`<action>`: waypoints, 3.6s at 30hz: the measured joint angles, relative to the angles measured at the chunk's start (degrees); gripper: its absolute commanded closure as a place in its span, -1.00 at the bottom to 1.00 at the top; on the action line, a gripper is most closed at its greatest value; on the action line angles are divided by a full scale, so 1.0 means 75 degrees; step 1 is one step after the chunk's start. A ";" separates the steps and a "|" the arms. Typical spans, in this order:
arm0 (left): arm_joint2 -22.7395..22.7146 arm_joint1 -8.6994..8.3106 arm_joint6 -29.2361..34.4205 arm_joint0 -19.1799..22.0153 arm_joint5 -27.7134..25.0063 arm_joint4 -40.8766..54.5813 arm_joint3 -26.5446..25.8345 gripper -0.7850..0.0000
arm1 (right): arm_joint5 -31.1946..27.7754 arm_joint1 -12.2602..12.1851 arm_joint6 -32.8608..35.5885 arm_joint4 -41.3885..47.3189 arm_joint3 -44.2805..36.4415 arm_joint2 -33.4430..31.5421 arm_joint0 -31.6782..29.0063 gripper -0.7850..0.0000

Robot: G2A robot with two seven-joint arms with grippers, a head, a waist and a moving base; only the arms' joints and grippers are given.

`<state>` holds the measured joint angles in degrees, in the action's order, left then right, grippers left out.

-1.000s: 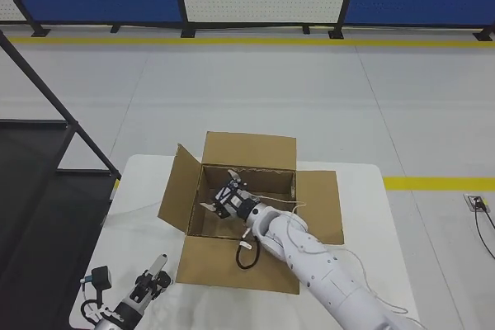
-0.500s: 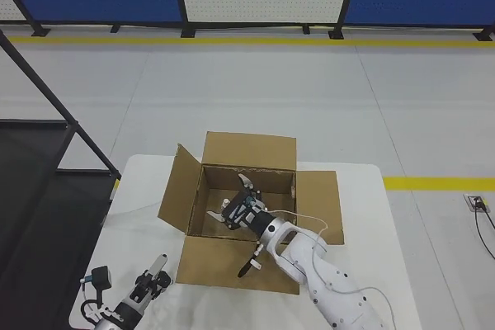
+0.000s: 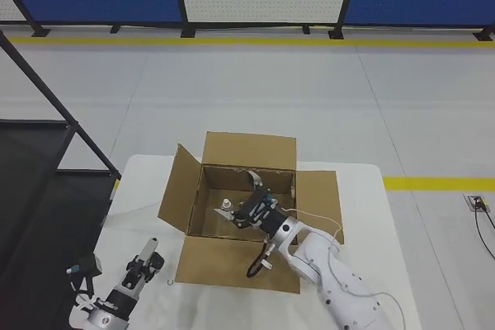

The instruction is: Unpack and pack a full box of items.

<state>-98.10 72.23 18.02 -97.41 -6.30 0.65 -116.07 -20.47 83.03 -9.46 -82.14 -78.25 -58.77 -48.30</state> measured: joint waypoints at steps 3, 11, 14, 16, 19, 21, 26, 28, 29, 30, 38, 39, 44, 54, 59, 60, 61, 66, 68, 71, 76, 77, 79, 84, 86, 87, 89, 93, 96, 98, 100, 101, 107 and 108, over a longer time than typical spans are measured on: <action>-0.0032 -0.0011 -0.0320 0.0174 0.0124 -0.0539 -0.0160 -1.00 | -0.0178 -0.0141 -0.0242 0.0109 -0.0480 -0.0526 -0.0493 -1.00; 0.0209 -0.0062 -0.0177 0.0908 0.0477 -0.1562 -0.0400 -1.00 | -0.0982 -0.0509 -0.0679 0.0799 -0.1805 -0.2162 -0.2088 -1.00; 0.0345 -0.0083 0.0035 0.1248 0.0633 -0.1803 -0.0339 -1.00 | -0.1494 -0.0628 -0.0679 0.1255 -0.2157 -0.2767 -0.2629 -1.00; 0.0467 -0.0092 0.0167 0.1465 0.0738 -0.1912 -0.0273 -1.00 | -0.1961 -0.0696 -0.0798 0.1701 -0.2320 -0.3125 -0.2996 -1.00; 0.0635 -0.0107 0.0400 0.1752 0.0855 -0.2025 -0.0159 -1.00 | -0.2923 -0.0746 -0.0982 0.2779 -0.2325 -0.3396 -0.3298 -1.00; 0.0732 -0.0119 0.0551 0.1880 0.0883 -0.2139 -0.0096 -1.00 | -0.2935 -0.0744 -0.0971 0.2985 -0.2318 -0.3371 -0.3279 -1.00; 0.1021 -0.0134 0.0771 0.2138 0.0960 -0.2390 0.0035 -1.00 | -0.2737 -0.0742 -0.0962 0.2463 -0.2318 -0.3360 -0.3269 -1.00; 0.1160 -0.0136 0.0858 0.2226 0.0991 -0.2429 0.0072 -1.00 | -0.2727 -0.0743 -0.0953 0.2483 -0.2322 -0.3363 -0.3277 -1.00; 0.1223 -0.0137 0.0891 0.2261 0.0999 -0.2464 0.0088 -1.00 | -0.2676 -0.0744 -0.0940 0.2526 -0.2330 -0.3372 -0.3295 -1.00; 0.1291 -0.0137 0.0916 0.2292 0.1007 -0.2505 0.0105 -1.00 | -0.2629 -0.0747 -0.0945 0.2628 -0.2327 -0.3404 -0.3318 -1.00; 0.1897 -0.0114 0.1041 0.2544 0.1233 -0.2618 0.0385 -1.00 | -0.3341 -0.0926 -0.0070 0.4216 -0.1772 -0.4172 -0.3512 -1.00; 0.1949 -0.0112 0.1081 0.2580 0.1270 -0.2606 0.0433 -1.00 | -0.3342 -0.0951 0.0173 0.4446 -0.1657 -0.4259 -0.3491 -1.00; 0.2206 -0.0105 0.1274 0.2820 0.1461 -0.2615 0.0728 -1.00 | -0.2779 -0.1062 0.1726 0.5980 -0.0870 -0.4573 -0.3153 -1.00; 0.2449 -0.0104 0.1361 0.3069 0.1675 -0.2717 0.1126 -1.00 | -0.2066 -0.1203 0.3763 0.6882 -0.0110 -0.4425 -0.2444 -1.00; 0.2447 -0.0112 0.1345 0.3068 0.1687 -0.2669 0.1184 -1.00 | -0.2356 -0.1239 0.4090 0.6916 -0.0114 -0.4169 -0.2228 -1.00; 0.2438 -0.0114 0.1341 0.3061 0.1679 -0.2647 0.1189 -1.00 | -0.2409 -0.1244 0.4090 0.6938 -0.0140 -0.4138 -0.2210 -1.00; 0.2425 -0.0117 0.1334 0.3048 0.1663 -0.2619 0.1192 -1.00 | -0.2482 -0.1250 0.4086 0.6969 -0.0186 -0.4095 -0.2192 -1.00; 0.2379 -0.0129 0.1299 0.2975 0.1595 -0.2532 0.1168 -1.00 | -0.2783 -0.1281 0.4071 0.7149 -0.0395 -0.3974 -0.2154 -1.00; 0.2365 -0.0134 0.1295 0.2949 0.1586 -0.2505 0.1156 -1.00 | -0.2965 -0.1293 0.4110 0.7298 -0.0465 -0.3890 -0.2124 -1.00; 0.2353 -0.0142 0.1304 0.2924 0.1582 -0.2487 0.1136 -1.00 | -0.3034 -0.1298 0.4188 0.7454 -0.0520 -0.3713 -0.2001 -1.00; 0.2347 -0.0153 0.1279 0.2889 0.1568 -0.2465 0.1117 -1.00 | -0.2809 -0.1231 0.4330 0.7721 -0.0275 -0.3082 -0.1445 -1.00; 0.2347 -0.0155 0.1275 0.2886 0.1569 -0.2466 0.1115 -1.00 | -0.2786 -0.1210 0.4370 0.7789 -0.0174 -0.2932 -0.1308 -1.00; 0.2334 -0.0159 0.1247 0.2873 0.1605 -0.2474 0.1095 -1.00 | -0.2675 -0.1157 0.4429 0.7827 0.0100 -0.2577 -0.0949 -1.00; 0.2261 -0.0166 0.1160 0.2789 0.1701 -0.2421 0.0963 -1.00 | -0.2496 -0.1101 0.4455 0.7575 0.0386 -0.2189 -0.0572 -1.00; 0.2261 -0.0166 0.1161 0.2790 0.1700 -0.2421 0.0964 -1.00 | -0.2501 -0.1102 0.4454 0.7586 0.0377 -0.2204 -0.0583 -1.00; 0.2262 -0.0166 0.1161 0.2791 0.1699 -0.2421 0.0966 -1.00 | -0.2502 -0.1102 0.4453 0.7587 0.0376 -0.2205 -0.0584 -1.00; 0.2263 -0.0166 0.1162 0.2791 0.1698 -0.2422 0.0967 -1.00 | -0.2503 -0.1103 0.4453 0.7587 0.0376 -0.2205 -0.0584 -1.00; 0.2263 -0.0166 0.1163 0.2792 0.1697 -0.2423 0.0967 -1.00 | -0.2503 -0.1103 0.4452 0.7587 0.0376 -0.2205 -0.0584 -1.00; 0.2262 -0.0166 0.1158 0.2787 0.1693 -0.2421 0.0963 -1.00 | -0.2503 -0.1102 0.4452 0.7587 0.0376 -0.2205 -0.0584 -1.00; 0.2231 -0.0167 0.1070 0.2724 0.1613 -0.2394 0.0908 -1.00 | -0.2503 -0.1102 0.4452 0.7587 0.0376 -0.2205 -0.0584 -1.00; 0.2144 -0.0174 0.0945 0.2638 0.1508 -0.2334 0.0816 -1.00 | -0.2503 -0.1102 0.4452 0.7587 0.0376 -0.2205 -0.0584 -1.00; 0.2097 -0.0177 0.0886 0.2592 0.1460 -0.2309 0.0769 -1.00 | -0.2503 -0.1102 0.4452 0.7587 0.0376 -0.2205 -0.0584 -1.00; 0.1699 -0.0201 0.0497 0.2134 0.1073 -0.2031 0.0350 -1.00 | -0.2115 -0.1146 0.4550 0.7537 0.0194 -0.2305 -0.0650 -1.00; 0.1627 -0.0206 0.0442 0.2052 0.1009 -0.1994 0.0282 -1.00 | -0.2028 -0.1161 0.4636 0.7533 0.0164 -0.2334 -0.0640 -1.00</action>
<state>-85.90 70.68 21.34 -82.02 1.27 -14.30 -113.95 -35.69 74.32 25.31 -25.64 -77.02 -76.28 -53.10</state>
